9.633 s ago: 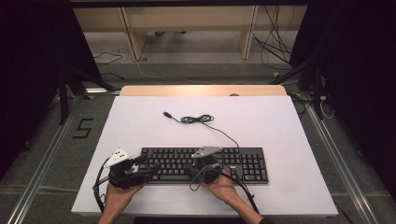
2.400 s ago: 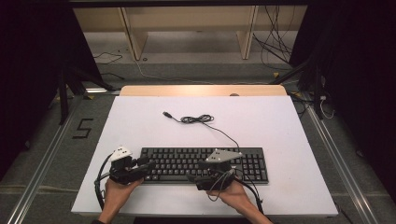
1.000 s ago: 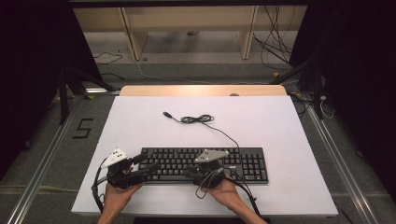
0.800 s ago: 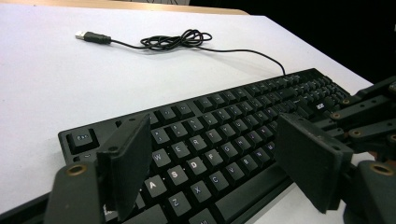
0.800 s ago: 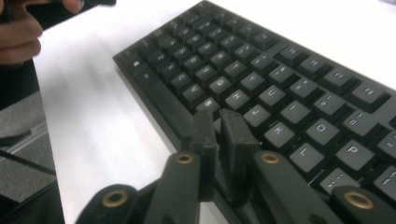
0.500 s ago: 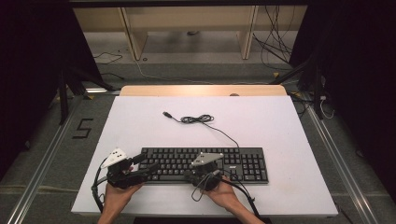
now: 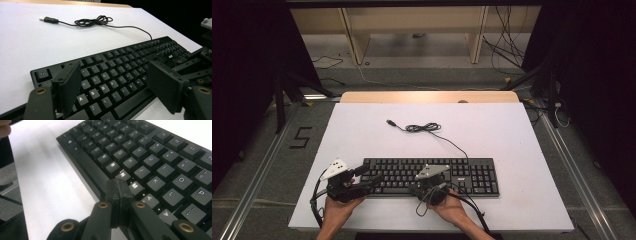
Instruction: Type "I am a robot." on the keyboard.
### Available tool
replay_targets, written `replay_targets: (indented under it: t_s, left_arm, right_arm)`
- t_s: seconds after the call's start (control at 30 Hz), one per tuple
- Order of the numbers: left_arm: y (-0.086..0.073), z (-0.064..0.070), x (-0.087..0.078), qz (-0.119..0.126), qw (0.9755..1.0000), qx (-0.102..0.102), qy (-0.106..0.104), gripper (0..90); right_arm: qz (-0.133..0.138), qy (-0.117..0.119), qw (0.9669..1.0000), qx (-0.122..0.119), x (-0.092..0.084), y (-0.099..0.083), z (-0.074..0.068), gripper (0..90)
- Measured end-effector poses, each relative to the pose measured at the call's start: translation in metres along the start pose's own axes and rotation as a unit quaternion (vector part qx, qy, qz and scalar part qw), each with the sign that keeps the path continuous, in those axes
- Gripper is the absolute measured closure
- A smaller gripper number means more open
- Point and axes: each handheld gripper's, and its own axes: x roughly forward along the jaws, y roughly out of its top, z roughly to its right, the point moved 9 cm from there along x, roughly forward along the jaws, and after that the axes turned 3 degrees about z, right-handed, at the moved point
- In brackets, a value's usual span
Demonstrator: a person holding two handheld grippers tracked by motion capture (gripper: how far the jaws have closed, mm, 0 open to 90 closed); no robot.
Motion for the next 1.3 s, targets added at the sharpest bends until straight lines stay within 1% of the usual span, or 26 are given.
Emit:
replay_targets:
  t_s: [0.03, 0.27, 0.37, 0.47, 0.63, 0.7, 0.8, 0.9, 1.0, 1.03, 1.1, 1.2, 1.3]
  left_arm:
    - [0.0, 0.0, 0.0, 0.0, 1.0, 0.0, 0.0, 27.1]
    - [0.0, 0.0, -0.001, 0.001, 1.0, -0.001, 0.001, 27.1]
    - [0.0, 0.0, 0.0, 0.0, 1.0, -0.001, 0.001, 27.1]
    - [0.0, -0.001, 0.0, -0.001, 1.0, -0.001, 0.001, 27.1]
    - [0.0, -0.001, 0.002, -0.003, 1.0, -0.004, -0.001, 27.2]
    - [0.0, -0.001, 0.003, -0.003, 1.0, -0.006, -0.002, 27.2]
    - [0.0, -0.001, 0.005, -0.006, 1.0, -0.007, 0.0, 27.7]
    - [0.0, -0.001, 0.008, -0.011, 0.9998, -0.013, -0.005, 29.1]
    - [-0.002, -0.001, 0.012, -0.023, 0.9996, -0.017, -0.006, 32.6]
    - [-0.002, -0.001, 0.015, -0.028, 0.9993, -0.022, -0.008, 33.8]
    - [-0.003, -0.002, 0.018, -0.035, 0.999, -0.025, -0.01, 36.2]
    - [-0.003, -0.001, 0.022, -0.047, 0.9986, -0.021, -0.009, 41.0]
    - [-0.003, -0.001, 0.025, -0.057, 0.9982, -0.019, -0.005, 48.0]
  right_arm:
    - [-0.007, -0.002, 1.0, -0.002, 0.001, -0.002, 0.0, 90.0]
    - [-0.006, -0.003, 1.0, -0.006, 0.001, -0.002, 0.0, 90.0]
    - [-0.006, -0.002, 1.0, -0.002, 0.001, -0.002, 0.0, 90.0]
    - [0.002, 0.009, 1.0, 0.004, -0.001, -0.001, -0.001, 83.6]
    - [0.023, 0.014, 0.9996, 0.009, -0.009, 0.003, -0.001, 77.9]
    - [0.03, 0.018, 0.9993, 0.017, -0.013, 0.004, 0.0, 75.6]
    - [0.041, 0.018, 0.9988, 0.019, -0.021, 0.006, 0.002, 71.8]
    - [0.05, 0.015, 0.9984, 0.022, -0.03, 0.007, 0.006, 67.6]
    - [0.057, 0.013, 0.998, 0.026, -0.036, 0.008, 0.009, 62.8]
    - [0.057, 0.012, 0.9979, 0.026, -0.038, 0.007, 0.01, 61.7]
    - [0.061, 0.011, 0.9977, 0.026, -0.041, 0.008, 0.012, 59.0]
    - [0.066, 0.009, 0.9973, 0.029, -0.046, 0.009, 0.013, 56.7]
    - [0.073, 0.006, 0.9969, 0.029, -0.05, 0.009, 0.016, 52.7]
